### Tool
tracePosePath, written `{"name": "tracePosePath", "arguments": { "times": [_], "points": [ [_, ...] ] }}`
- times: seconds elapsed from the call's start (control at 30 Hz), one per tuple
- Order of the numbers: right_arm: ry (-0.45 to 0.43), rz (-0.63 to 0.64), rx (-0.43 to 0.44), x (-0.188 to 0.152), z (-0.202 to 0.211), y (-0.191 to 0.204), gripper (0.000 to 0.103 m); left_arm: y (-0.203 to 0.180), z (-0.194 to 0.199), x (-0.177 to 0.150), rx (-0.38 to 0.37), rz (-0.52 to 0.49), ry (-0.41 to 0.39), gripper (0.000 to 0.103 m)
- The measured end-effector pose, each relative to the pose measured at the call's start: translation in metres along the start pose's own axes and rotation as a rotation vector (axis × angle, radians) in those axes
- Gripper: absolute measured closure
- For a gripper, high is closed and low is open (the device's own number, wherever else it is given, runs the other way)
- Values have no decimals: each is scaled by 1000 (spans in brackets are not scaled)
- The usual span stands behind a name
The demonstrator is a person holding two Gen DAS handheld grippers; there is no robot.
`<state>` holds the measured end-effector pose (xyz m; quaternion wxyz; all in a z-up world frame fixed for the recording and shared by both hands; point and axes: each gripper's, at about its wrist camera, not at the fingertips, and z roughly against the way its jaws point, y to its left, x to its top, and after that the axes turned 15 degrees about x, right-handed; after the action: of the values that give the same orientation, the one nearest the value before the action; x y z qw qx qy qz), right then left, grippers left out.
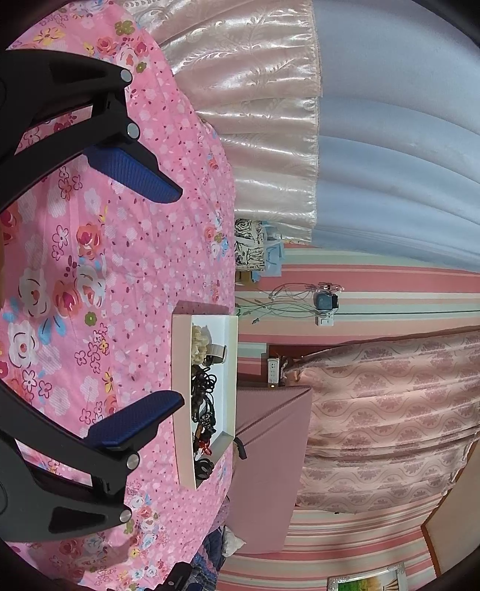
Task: Organize jewelry
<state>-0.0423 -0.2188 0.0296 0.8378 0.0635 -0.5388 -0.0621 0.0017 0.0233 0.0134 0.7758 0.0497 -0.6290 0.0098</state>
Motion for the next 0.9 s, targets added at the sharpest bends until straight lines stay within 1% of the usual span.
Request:
{"name": "tracePosePath", "arguments": {
  "times": [0.33,0.47,0.9],
  "points": [
    [4,5,2,4,-2,1,2,1,1,0,7,-4,0,3],
    [6,3,2,3,-2,0,2,-1,-1,-1,-24,-15,12,3],
    [7,-1,4,1,-2,0,2,-3,2,-1,-15,-19,12,3]
  ]
}}
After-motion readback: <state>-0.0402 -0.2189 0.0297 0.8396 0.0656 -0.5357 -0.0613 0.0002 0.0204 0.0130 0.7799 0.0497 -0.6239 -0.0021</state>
